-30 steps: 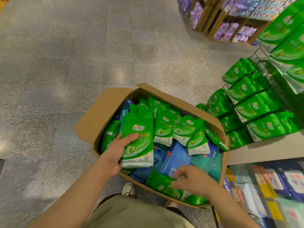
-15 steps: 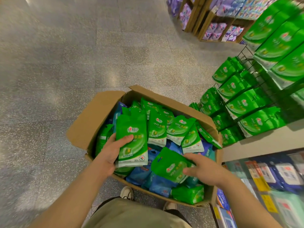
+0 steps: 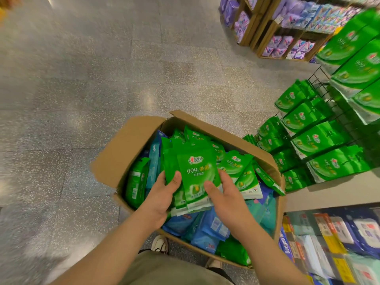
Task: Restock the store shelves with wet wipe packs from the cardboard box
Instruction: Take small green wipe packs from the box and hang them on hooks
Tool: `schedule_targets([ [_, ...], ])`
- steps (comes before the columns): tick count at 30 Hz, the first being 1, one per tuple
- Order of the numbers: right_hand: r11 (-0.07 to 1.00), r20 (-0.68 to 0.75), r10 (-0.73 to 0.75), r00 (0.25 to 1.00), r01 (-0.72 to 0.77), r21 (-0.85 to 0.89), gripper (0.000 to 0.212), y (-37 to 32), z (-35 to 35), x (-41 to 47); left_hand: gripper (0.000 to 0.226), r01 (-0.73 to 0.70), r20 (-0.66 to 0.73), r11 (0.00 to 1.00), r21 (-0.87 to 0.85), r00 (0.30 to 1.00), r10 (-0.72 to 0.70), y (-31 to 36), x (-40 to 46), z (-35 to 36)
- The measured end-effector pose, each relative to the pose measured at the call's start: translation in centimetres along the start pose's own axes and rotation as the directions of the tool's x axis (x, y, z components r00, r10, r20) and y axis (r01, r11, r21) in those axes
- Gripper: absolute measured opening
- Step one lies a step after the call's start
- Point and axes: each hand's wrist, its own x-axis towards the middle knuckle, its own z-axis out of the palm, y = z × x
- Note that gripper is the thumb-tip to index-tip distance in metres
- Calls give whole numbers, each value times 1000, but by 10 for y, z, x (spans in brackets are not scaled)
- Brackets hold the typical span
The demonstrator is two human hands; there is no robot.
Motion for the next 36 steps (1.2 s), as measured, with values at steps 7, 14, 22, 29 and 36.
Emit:
schedule_targets([
  [7, 970, 12, -115, 993, 115, -214, 25, -1, 24, 5, 105, 10, 30, 991, -136, 1000, -6, 3, 6, -2],
  [14, 986, -237, 97, 967, -125, -106, 32, 14, 4, 49, 87, 56, -21, 981, -183, 998, -61, 3, 8, -22],
  [22, 908, -301, 227, 926, -313, -278, 83, 69, 27, 122, 52, 124, 6, 957, -263, 992, -127, 3, -6, -47],
  [29, 957, -292, 284, 913, -250, 148, 36, 32, 11, 91, 74, 100, -6, 955, -279, 994, -105, 4, -12, -54],
  [36, 923, -56, 54, 997, -28, 385, 38, -16, -1, 36, 123, 93, 38, 963, -254, 996, -86, 10, -2, -36],
])
